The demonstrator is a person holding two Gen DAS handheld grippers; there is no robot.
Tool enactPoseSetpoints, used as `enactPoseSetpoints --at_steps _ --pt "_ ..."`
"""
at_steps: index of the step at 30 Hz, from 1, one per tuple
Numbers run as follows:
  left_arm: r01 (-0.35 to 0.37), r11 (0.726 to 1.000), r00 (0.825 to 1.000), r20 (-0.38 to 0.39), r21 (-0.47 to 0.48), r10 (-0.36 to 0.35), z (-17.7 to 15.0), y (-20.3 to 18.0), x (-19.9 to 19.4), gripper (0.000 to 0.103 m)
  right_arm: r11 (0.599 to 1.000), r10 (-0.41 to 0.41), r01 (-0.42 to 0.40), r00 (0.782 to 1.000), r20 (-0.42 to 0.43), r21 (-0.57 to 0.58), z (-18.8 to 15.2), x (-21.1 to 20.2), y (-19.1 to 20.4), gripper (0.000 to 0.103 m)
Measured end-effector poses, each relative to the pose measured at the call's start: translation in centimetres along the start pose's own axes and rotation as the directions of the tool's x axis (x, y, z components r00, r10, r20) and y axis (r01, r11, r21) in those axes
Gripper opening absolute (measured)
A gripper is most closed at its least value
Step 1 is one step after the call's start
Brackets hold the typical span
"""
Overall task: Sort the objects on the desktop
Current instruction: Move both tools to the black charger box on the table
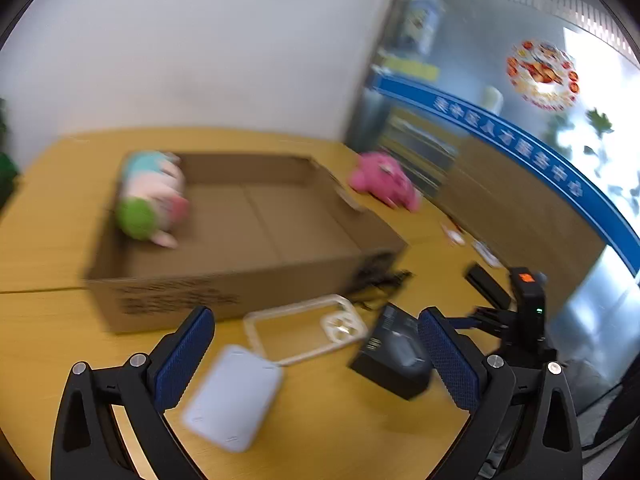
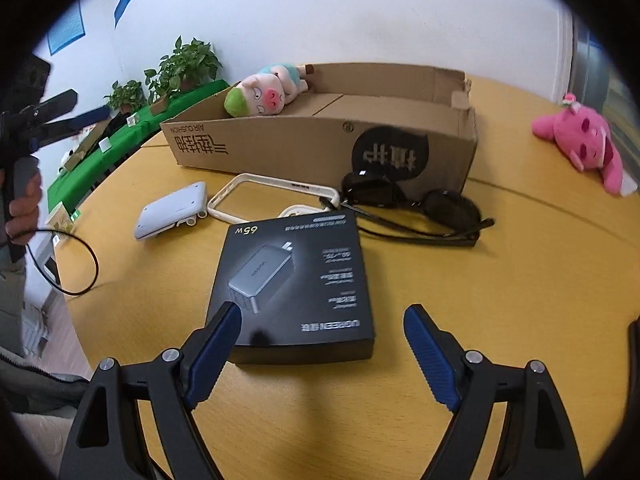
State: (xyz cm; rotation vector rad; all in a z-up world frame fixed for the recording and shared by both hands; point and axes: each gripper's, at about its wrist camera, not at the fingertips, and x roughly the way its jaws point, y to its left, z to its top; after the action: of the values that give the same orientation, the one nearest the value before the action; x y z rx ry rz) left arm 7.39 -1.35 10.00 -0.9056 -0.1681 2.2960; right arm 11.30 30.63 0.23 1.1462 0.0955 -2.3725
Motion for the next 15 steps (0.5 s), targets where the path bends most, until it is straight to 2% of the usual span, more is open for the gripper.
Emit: enactPoseSetpoints --at_steps 1,3,6,7,9,10,12,14,15 --pt "0.062 0.998 0.997 -0.045 -0.01 -0.062 0.1 -0.1 2.0 0.103 1.0 0.028 -0.028 0.999 -0.018 0.01 -0.2 0.7 0.5 0.084" --pt "0.181 0.982 0.969 -0.16 -0.06 -0.188 -0.3 -0.1 6.6 0.103 0.998 0.064 -0.064 0.997 -0.04 -0.009 -0.8 1.4 1.8 0.087" --pt "0.229 0.965 0.921 -0.292 -0.13 -0.258 -1.8 0.0 11.8 0.102 0.99 0.124 -0.128 0.991 -0.057 -0.056 -1.6 1.3 3.4 0.087" --pt "0.226 0.962 0.909 -0.323 -0.155 -0.265 -2.5 0.1 13.2 0.102 0.991 0.113 -0.117 0.992 -0.053 -0.07 -1.9 1.0 3.7 0.087" --pt "0.226 0.956 0.89 -0.36 -0.189 -0.281 -3.6 0.2 14.6 0.101 0.995 0.078 -0.081 0.996 -0.046 -0.064 -2.3 0.6 3.4 0.087" --pt "0.217 0.962 0.894 -0.362 -0.168 -0.265 -4.0 -0.2 14.9 0.1 0.996 0.067 -0.07 0.997 -0.044 -0.054 -2.3 0.5 3.0 0.087" --pt "0.238 0.958 0.886 -0.367 -0.161 -0.282 -4.5 -1.0 15.0 0.1 0.999 0.049 -0.05 0.998 -0.04 -0.022 -2.3 0.6 2.2 0.087" --pt "0.285 0.937 0.863 -0.371 -0.201 -0.342 -4.8 -1.6 15.6 0.1 0.997 0.077 -0.078 0.996 -0.039 -0.018 -2.2 1.0 2.2 0.087" --pt "0.286 0.936 0.858 -0.381 -0.206 -0.346 -5.1 -1.9 15.9 0.1 0.996 0.088 -0.089 0.995 -0.04 -0.029 -2.1 1.4 2.5 0.087"
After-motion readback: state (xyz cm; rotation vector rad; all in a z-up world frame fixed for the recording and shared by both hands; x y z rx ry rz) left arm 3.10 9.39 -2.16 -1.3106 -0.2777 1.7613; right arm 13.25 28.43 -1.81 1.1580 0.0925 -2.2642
